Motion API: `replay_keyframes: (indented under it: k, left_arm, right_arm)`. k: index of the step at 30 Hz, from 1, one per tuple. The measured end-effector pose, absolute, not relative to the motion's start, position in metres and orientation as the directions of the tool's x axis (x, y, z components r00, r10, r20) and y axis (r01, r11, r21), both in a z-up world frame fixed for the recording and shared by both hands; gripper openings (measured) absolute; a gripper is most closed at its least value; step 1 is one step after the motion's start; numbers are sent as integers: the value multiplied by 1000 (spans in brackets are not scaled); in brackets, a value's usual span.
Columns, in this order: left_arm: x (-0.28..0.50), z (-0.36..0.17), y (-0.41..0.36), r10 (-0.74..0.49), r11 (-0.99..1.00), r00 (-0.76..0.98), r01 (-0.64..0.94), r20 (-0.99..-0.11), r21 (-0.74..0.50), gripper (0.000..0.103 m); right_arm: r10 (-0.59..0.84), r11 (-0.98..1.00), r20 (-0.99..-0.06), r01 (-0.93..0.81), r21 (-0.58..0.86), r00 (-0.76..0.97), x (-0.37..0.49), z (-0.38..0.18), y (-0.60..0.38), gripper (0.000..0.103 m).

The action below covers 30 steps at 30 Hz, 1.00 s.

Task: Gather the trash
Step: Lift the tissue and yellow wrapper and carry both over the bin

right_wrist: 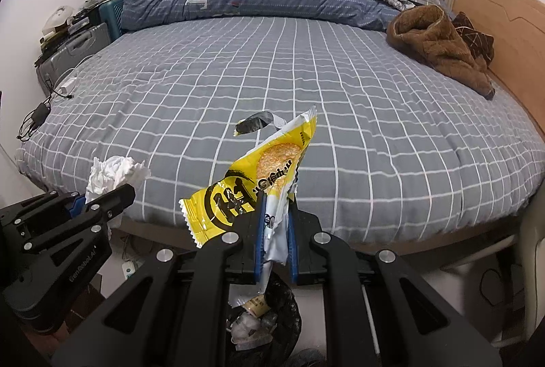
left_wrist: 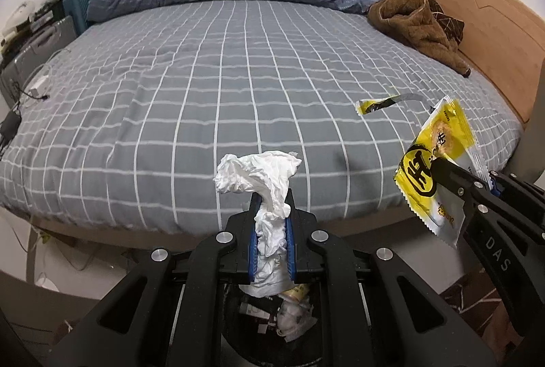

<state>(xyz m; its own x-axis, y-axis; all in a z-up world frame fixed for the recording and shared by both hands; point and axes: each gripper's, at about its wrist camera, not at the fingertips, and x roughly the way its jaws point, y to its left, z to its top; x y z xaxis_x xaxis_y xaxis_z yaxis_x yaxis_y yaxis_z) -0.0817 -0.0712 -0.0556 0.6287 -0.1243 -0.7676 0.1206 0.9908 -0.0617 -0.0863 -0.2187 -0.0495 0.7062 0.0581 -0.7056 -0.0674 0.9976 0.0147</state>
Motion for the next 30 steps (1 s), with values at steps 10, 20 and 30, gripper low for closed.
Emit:
replay_keyframes:
  k: [10, 20, 30]
  left_arm:
    - [-110, -63, -69, -124, 992, 599, 96, -791, -83, 12]
    - [-135, -80, -54, -102, 995, 546, 66, -832, -78, 12]
    - [-149, -119, -33, -64, 998, 501, 42, -863, -49, 12]
  right_arm:
    - [54, 998, -731, -63, 15, 680, -114, -62, -216, 11]
    - [41, 998, -769, -55, 7, 638, -138, -79, -210, 11]
    - [47, 998, -821, -60, 15, 568, -148, -120, -206, 11]
